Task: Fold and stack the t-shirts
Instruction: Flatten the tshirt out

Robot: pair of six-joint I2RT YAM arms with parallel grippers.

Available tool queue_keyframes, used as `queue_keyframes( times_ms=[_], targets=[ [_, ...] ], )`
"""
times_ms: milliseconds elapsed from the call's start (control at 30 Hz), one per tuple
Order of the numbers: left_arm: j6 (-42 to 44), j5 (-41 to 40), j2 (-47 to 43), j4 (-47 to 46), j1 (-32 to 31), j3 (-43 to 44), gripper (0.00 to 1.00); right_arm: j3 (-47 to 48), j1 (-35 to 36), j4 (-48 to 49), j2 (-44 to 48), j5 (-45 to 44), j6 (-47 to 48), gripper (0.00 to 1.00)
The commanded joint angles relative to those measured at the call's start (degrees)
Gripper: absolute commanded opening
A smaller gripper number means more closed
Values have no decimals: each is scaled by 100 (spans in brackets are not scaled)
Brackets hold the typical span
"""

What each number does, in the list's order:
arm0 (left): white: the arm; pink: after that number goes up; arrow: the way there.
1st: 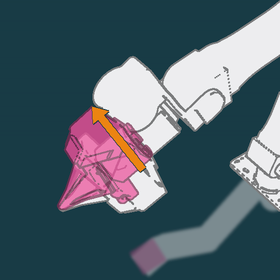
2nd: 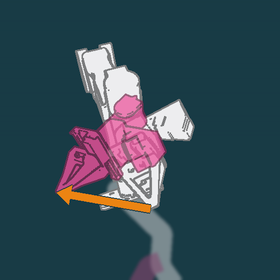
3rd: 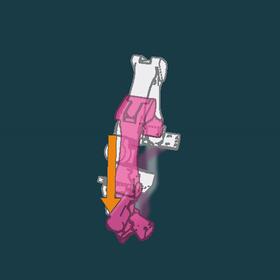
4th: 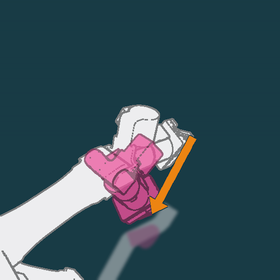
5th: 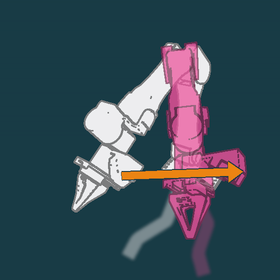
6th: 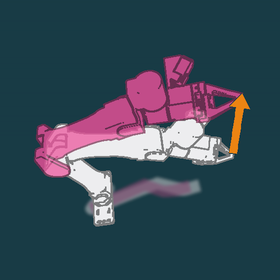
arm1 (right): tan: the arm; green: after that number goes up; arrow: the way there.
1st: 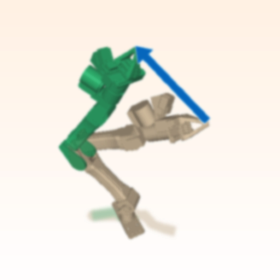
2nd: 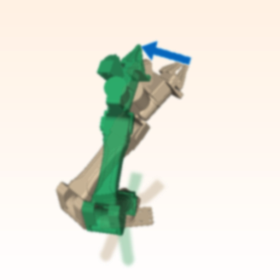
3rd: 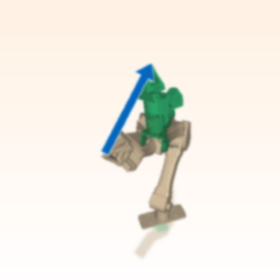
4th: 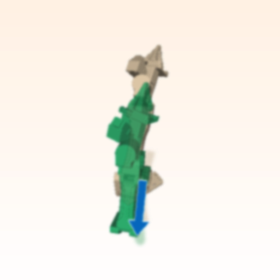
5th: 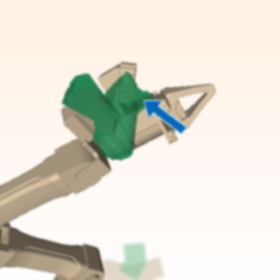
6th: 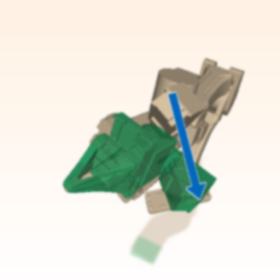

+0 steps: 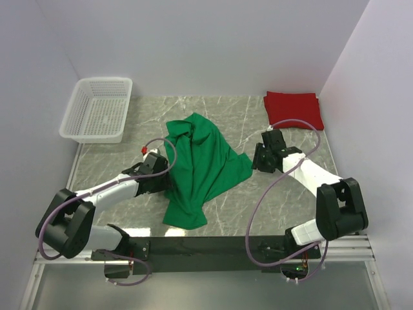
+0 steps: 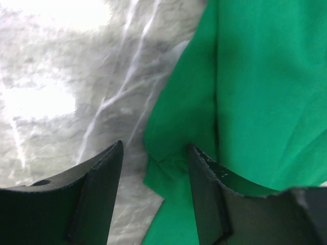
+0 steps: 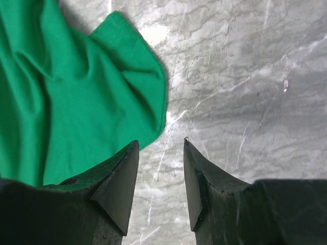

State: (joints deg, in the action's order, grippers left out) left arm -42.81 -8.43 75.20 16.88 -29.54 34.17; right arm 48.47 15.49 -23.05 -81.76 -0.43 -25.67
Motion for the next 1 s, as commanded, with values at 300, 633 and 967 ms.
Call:
queue_keyframes(
  times_ms=[300,633,967],
  targets=[
    [0,51,329,-370,-113,2,22,584,-19,301,-1008,157,177,49],
    [-123,-844,-680,498,-87,-7,1,918,121,266,-1694,78,343,50],
    [132,-327,-1587,860,949,107,1,1367,-45,-515,-1151,-877,475,0]
  ],
)
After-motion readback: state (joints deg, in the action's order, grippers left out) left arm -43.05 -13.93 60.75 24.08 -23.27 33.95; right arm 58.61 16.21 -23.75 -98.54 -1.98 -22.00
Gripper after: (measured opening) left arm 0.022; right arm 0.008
